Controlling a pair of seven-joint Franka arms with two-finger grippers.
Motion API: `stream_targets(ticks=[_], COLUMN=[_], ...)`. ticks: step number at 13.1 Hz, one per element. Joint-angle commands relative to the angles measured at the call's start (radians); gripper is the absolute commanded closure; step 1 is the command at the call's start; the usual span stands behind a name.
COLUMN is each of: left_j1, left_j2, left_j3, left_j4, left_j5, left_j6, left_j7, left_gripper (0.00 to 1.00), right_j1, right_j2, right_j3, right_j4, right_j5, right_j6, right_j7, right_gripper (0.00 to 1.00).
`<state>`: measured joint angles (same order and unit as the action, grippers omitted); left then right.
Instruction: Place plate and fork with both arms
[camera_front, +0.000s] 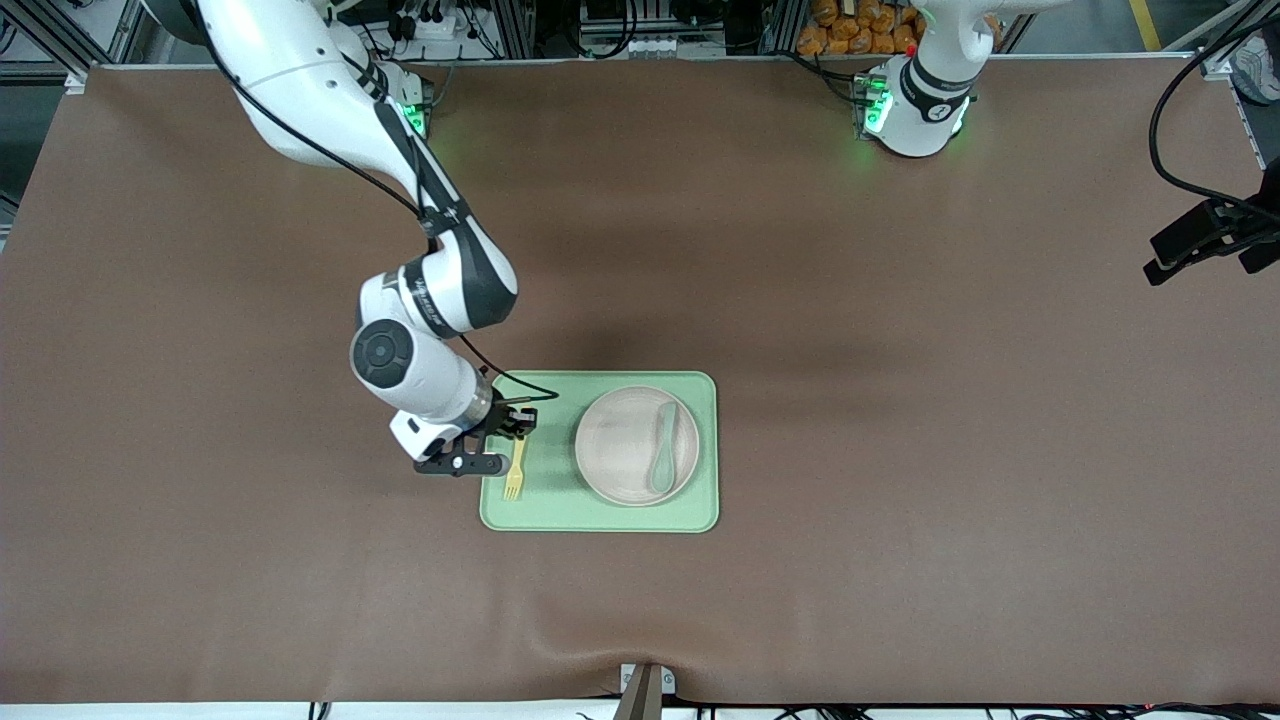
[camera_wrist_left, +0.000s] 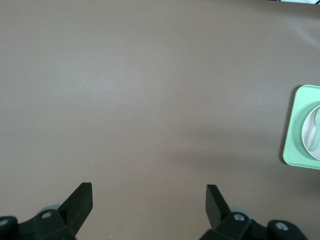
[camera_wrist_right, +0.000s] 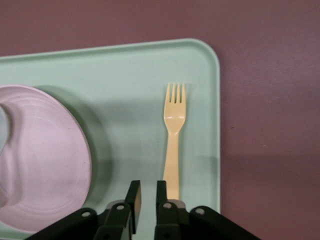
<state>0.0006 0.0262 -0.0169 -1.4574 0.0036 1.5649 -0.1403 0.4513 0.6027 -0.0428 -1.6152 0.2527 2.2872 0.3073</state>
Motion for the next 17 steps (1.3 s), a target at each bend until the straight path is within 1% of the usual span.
stream_targets(ticks=[1, 3, 5, 6, 8, 10, 14, 16, 17], left_j1=[0.002, 0.002, 0.009, 0.01, 0.01, 0.01, 0.015, 0.012, 0.012], left_j2=[-0.012, -0.014, -0.012, -0.012, -0.012, -0.014, -0.012, -0.022, -0.032], left_j3=[0.002, 0.002, 0.003, 0.003, 0.002, 0.002, 0.0, -0.009, -0.023], left_j4=[0.0, 0.0, -0.001, 0.0, -0.001, -0.007, -0.001, -0.012, -0.017], left_j5=[-0.024, -0.025, -0.025, -0.028, -0.028, -0.028, -0.028, -0.027, -0.025], left_j6=[0.003, 0.0, 0.0, 0.0, -0.002, -0.006, -0.005, -0.015, -0.022], left_j7=[0.018, 0.018, 0.018, 0.018, 0.019, 0.019, 0.019, 0.018, 0.012], left_gripper=[0.0, 0.0, 0.0, 0.0, 0.0, 0.0, 0.0, 0.0, 0.0], right_j1=[-0.049, -0.086, -0.124, -0.131, -0.187, -0.256, -0.371, -0.393, -0.393], right_j2=[-0.112, -0.168, -0.222, -0.253, -0.299, -0.363, -0.474, -0.526, -0.541], right_j3=[0.009, 0.006, 0.003, -0.011, -0.009, -0.006, -0.006, -0.009, -0.011], right_j4=[-0.025, -0.025, -0.026, -0.026, -0.012, -0.012, -0.009, -0.002, 0.023], right_j5=[0.002, -0.013, -0.07, -0.096, -0.14, -0.15, -0.184, -0.216, -0.237], right_j6=[-0.089, -0.15, -0.233, -0.274, -0.363, -0.448, -0.558, -0.616, -0.67], right_j7=[-0.022, -0.022, -0.031, -0.059, -0.114, -0.196, -0.365, -0.386, -0.386], right_gripper=[0.0, 0.0, 0.0, 0.0, 0.0, 0.0, 0.0, 0.0, 0.0])
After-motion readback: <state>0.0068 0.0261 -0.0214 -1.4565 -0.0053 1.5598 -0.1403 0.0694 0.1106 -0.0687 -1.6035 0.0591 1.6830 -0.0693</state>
